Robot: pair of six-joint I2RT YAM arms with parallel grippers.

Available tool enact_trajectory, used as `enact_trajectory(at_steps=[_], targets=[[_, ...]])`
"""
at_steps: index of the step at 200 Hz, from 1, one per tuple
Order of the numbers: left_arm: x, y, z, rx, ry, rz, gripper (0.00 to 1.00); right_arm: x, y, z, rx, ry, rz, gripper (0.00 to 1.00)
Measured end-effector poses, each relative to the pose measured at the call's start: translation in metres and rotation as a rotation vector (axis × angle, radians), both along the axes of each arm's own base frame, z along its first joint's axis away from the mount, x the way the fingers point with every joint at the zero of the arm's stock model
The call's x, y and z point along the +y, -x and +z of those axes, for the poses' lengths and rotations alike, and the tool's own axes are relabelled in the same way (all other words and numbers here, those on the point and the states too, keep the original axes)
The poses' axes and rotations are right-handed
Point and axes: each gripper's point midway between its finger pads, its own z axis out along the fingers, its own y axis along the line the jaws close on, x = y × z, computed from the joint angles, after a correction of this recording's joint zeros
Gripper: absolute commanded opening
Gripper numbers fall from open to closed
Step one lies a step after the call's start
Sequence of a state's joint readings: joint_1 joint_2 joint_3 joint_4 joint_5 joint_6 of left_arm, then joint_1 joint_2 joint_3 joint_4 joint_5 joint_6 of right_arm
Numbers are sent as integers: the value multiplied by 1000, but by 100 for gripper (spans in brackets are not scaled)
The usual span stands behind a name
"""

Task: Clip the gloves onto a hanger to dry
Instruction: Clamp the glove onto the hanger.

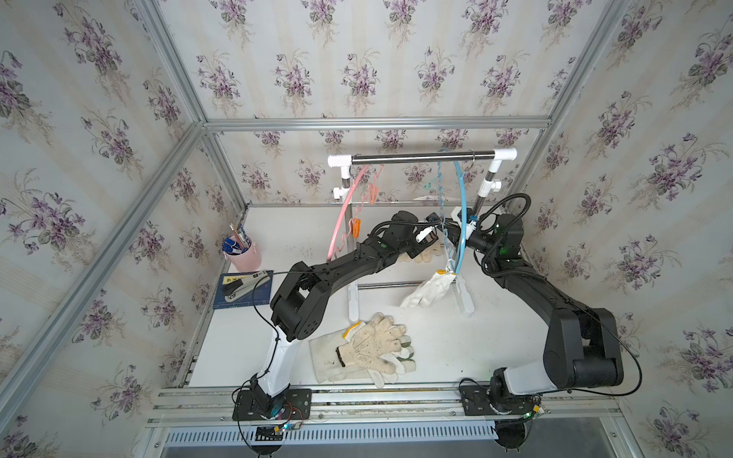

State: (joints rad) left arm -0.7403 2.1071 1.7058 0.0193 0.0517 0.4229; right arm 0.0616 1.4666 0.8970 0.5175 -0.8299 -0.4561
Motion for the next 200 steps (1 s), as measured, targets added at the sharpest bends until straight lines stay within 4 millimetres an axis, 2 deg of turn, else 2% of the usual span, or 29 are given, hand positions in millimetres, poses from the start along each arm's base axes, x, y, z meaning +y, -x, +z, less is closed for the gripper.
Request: enact_trajectory(at_steps=[26,64,122,155,200], targets=[[2,3,3,5,17,8,0,2,3,0,-3,-2,13,21],[3,3,19,-17,58,15,0,5,4,1,-9,-3,27,21],[-2,4,31,-9,103,4,0,7,7,2,-12,-4,37,21],[-3,3,32,-8,109,4,0,7,8,4,-17,-4,38,21],[-3,-1,22,0,94,22,0,7,8,3,-9,-4,34,20]])
